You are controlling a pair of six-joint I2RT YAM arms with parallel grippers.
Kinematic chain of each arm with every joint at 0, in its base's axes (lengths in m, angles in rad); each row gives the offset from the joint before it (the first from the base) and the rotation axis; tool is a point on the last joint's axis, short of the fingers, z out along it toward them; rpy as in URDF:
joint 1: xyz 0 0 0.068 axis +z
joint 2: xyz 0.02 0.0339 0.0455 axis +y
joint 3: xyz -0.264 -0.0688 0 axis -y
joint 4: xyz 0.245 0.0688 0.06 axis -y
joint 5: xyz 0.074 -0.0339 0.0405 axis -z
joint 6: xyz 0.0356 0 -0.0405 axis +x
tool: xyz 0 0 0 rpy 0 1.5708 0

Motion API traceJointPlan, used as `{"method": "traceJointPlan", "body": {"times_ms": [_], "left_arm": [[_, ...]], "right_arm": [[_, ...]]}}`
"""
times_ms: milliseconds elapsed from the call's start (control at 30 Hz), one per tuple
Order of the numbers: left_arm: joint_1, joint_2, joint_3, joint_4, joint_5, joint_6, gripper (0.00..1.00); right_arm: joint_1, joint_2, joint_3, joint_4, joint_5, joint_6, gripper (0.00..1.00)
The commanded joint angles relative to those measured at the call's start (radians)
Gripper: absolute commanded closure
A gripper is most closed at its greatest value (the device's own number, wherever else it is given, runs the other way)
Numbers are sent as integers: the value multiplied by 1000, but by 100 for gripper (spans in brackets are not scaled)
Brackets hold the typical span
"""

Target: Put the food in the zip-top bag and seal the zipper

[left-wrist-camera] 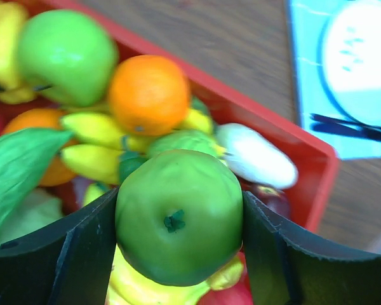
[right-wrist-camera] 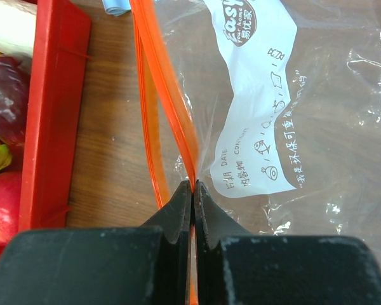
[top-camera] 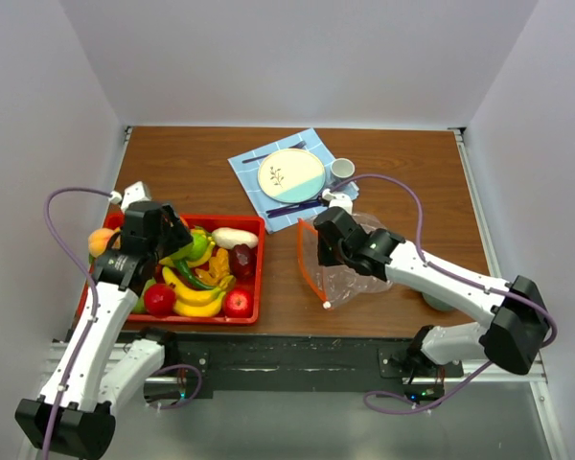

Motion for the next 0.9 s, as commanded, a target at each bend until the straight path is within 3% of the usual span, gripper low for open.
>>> {"method": "traceJointPlan", "body": {"times_ms": [0, 67, 133, 333, 433, 733, 867], "left_arm": [[4, -13, 66, 129, 264, 84, 87], [-5, -5, 69, 184, 397, 67, 87], [-60, 4, 50, 271, 445, 23, 87], [-388, 93, 1, 547, 361, -105, 87], [-491, 173, -9, 676, 343, -148, 87], [-599, 368, -74, 977, 344, -214, 87], [-616, 417, -65, 1000, 331, -211, 87]], "right_arm": [[-1, 11, 54, 19, 22, -7, 100], [3, 11, 66, 21, 17, -2, 100], [1, 16, 77, 21, 17, 2, 100], [1, -9, 79, 48, 10, 47, 100], [1, -26, 79, 53, 3, 73, 100], [1, -132, 88, 59, -9, 122, 100], [1, -182, 79, 48, 3, 140, 100]]}}
